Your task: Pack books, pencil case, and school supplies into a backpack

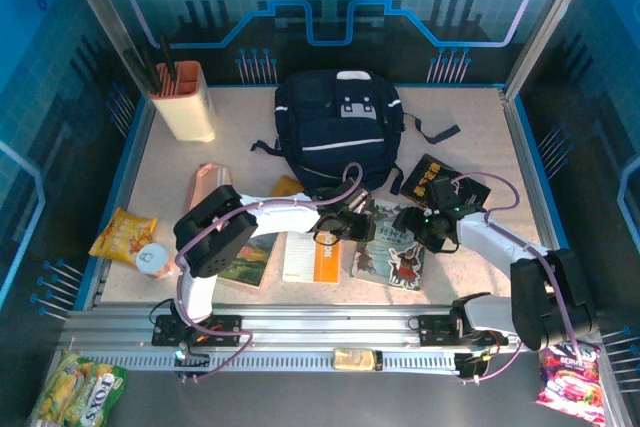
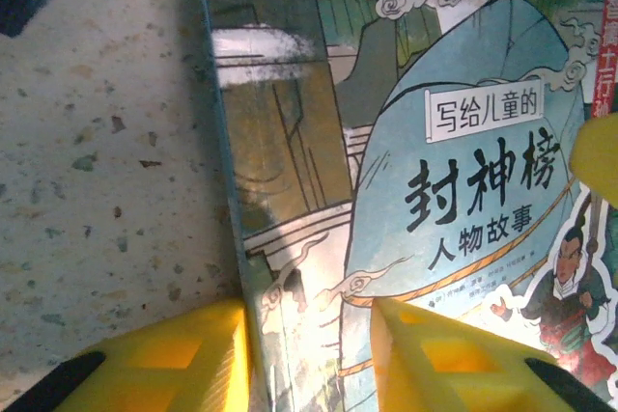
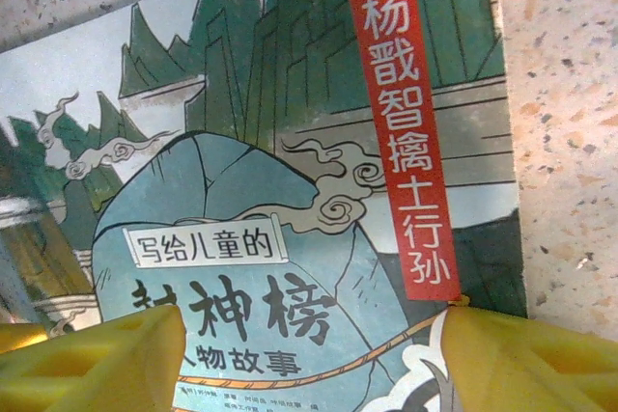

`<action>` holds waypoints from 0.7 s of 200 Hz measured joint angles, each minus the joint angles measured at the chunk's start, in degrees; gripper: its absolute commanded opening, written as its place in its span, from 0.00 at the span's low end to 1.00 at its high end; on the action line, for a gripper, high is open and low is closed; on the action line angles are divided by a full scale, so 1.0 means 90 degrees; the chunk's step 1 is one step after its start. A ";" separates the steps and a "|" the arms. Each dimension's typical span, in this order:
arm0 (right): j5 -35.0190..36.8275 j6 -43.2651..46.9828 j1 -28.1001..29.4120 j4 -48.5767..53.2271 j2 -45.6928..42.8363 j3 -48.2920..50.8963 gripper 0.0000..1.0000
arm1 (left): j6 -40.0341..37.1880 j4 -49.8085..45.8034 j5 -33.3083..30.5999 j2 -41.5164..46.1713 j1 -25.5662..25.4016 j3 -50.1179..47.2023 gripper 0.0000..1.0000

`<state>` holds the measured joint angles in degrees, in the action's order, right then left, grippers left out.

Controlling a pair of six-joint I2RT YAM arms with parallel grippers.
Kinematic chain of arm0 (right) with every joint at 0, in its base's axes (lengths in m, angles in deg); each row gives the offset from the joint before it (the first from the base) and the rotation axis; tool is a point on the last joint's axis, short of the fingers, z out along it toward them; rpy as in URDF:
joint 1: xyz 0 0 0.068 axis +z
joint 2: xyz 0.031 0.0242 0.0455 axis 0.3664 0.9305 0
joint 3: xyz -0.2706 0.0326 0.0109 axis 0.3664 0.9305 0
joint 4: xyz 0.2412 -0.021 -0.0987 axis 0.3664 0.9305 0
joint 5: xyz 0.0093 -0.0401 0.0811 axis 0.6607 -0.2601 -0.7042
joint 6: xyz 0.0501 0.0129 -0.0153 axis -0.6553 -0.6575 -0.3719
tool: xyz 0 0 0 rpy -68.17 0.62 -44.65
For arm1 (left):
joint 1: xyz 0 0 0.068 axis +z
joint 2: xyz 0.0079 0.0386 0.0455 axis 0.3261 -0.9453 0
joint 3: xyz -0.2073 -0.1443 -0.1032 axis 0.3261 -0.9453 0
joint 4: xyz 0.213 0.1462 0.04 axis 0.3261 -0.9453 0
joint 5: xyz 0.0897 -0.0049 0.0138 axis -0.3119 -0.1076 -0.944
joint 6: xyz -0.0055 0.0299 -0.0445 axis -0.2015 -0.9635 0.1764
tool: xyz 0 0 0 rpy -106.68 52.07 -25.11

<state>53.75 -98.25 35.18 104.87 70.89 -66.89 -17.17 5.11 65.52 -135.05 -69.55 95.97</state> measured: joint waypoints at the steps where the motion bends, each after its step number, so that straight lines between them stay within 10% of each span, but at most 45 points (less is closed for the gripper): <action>1: 0.0000 0.0000 0.0000 0.0000 0.0000 0.0000 0.73 | -0.0007 0.0010 0.0007 0.0005 0.0002 -0.0012 0.36; 140: -0.0100 -0.0328 -0.0168 -0.0272 -0.0236 0.0236 0.71 | -0.0182 0.0942 0.0607 0.0614 -0.0032 -0.0342 0.27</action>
<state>52.85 -101.20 33.68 102.43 68.77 -64.77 -18.80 13.60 70.99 -129.52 -69.84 92.89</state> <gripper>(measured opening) 0.708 0.286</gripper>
